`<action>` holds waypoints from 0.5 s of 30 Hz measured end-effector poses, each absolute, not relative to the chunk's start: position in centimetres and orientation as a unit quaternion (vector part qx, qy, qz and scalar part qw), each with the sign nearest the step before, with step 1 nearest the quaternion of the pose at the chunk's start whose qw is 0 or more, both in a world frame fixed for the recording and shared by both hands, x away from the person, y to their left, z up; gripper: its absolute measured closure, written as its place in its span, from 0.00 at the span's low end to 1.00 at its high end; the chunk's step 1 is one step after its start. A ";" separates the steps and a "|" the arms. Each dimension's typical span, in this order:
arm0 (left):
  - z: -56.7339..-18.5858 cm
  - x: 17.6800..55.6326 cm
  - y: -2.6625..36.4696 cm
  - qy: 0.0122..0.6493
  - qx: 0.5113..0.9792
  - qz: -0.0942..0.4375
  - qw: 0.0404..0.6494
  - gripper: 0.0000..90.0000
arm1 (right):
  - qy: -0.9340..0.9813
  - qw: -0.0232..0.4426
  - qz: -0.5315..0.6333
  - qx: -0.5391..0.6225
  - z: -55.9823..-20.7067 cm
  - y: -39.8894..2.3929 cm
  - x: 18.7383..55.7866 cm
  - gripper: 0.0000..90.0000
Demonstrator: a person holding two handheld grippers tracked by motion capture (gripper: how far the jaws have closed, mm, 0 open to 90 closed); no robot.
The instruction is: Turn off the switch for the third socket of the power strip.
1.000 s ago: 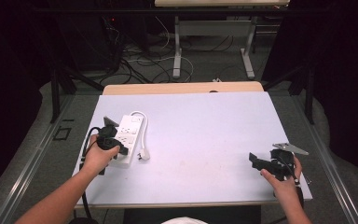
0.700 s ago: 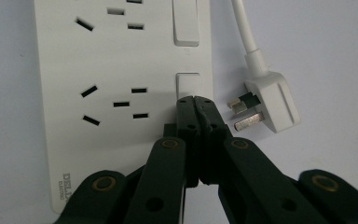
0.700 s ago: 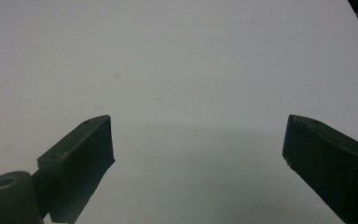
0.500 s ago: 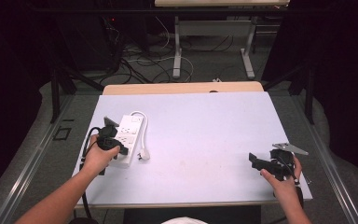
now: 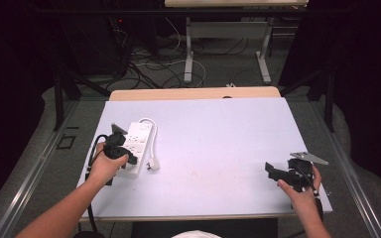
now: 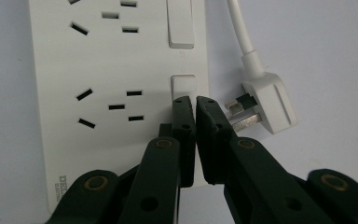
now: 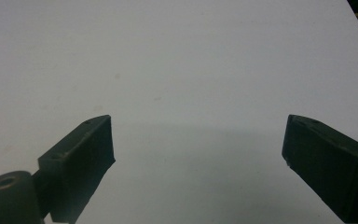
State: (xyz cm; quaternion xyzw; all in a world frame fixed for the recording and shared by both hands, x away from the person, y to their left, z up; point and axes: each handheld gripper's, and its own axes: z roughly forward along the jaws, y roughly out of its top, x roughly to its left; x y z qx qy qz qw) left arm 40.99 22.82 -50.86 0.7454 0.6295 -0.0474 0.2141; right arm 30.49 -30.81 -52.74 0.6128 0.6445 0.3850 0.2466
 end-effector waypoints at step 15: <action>-50.0 41.1 22.9 0.626 0.746 -0.049 0.221 0.79 | 0.647 0.247 0.383 0.611 -52.7 -30.9 30.5 0.09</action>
